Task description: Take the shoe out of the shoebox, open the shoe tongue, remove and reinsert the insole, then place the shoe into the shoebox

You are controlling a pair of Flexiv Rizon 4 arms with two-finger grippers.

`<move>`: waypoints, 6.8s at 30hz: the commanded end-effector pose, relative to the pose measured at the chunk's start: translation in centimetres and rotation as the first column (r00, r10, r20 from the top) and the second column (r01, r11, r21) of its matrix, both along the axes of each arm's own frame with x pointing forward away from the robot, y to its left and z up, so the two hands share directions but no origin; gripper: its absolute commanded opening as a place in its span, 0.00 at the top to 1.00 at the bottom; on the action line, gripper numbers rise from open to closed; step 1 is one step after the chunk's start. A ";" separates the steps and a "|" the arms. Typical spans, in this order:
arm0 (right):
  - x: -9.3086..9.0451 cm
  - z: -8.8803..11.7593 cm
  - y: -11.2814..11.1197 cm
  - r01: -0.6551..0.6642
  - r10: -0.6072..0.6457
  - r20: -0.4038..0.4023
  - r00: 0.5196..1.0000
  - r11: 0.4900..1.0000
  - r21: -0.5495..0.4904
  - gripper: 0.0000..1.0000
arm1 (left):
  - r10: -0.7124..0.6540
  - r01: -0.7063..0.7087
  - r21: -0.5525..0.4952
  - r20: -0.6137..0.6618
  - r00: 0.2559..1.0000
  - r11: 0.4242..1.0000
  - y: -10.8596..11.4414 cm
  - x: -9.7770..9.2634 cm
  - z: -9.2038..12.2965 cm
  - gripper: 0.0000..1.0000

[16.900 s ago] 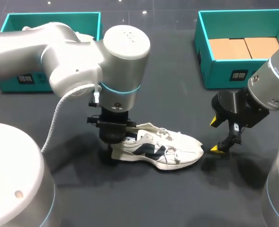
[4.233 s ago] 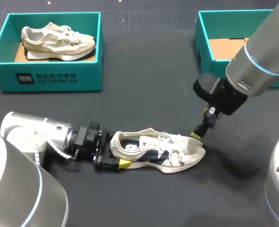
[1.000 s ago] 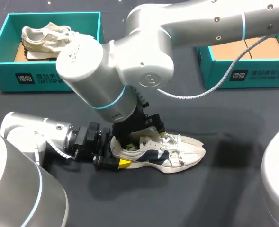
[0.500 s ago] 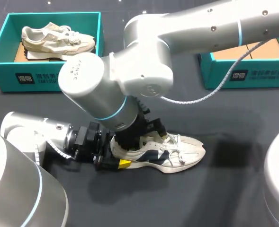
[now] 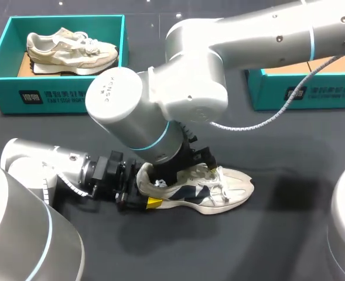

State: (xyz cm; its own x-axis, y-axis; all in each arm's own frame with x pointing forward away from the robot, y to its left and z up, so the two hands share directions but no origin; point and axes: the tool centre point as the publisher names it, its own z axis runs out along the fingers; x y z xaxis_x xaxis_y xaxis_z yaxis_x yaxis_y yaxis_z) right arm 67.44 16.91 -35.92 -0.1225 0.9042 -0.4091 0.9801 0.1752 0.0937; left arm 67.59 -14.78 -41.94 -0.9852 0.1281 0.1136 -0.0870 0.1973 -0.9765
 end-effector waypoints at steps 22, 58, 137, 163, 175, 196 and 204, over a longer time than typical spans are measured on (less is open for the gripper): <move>0.2 2.7 -3.4 0.045 -0.041 -0.050 0.998 0.995 0.085 0.00 | 0.000 0.000 0.000 0.000 1.000 1.000 0.0 0.1 -0.3 1.00; -1.6 2.5 -2.4 0.064 -0.022 -0.152 0.988 0.959 0.277 0.52 | 0.000 0.000 0.000 0.000 1.000 1.000 0.0 0.1 -0.3 1.00; -1.1 0.1 -9.7 -0.127 0.413 -0.153 0.898 0.575 0.809 1.00 | 0.000 0.000 0.000 0.000 1.000 1.000 0.0 0.1 -0.3 1.00; -1.6 4.0 -12.9 -0.066 0.248 -0.173 0.953 0.729 0.681 0.00 | 0.000 0.000 0.000 0.000 1.000 1.000 0.0 0.1 -0.3 1.00; -1.5 11.4 -12.5 -0.171 0.271 -0.133 0.953 0.848 0.501 0.00 | 0.000 0.000 0.000 0.000 1.000 1.000 0.0 0.1 -0.3 1.00; -0.3 16.3 -4.7 -0.561 0.627 -0.216 0.748 0.772 0.299 0.07 | 0.000 0.000 0.000 0.000 1.000 1.000 0.0 0.1 -0.3 1.00; -0.9 16.3 -2.1 -0.694 0.752 -0.243 0.613 0.659 0.290 0.42 | 0.000 0.000 0.000 0.000 1.000 1.000 0.0 0.1 -0.3 1.00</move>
State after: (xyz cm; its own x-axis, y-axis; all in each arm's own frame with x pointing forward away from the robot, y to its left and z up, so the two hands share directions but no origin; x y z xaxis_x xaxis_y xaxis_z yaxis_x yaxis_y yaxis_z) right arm 66.38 13.38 -19.30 -0.8440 0.5322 -0.0672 0.5328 0.8462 0.0093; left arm 67.63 -14.78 -41.95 -0.9852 0.1284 0.1137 -0.0870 0.1975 -0.9764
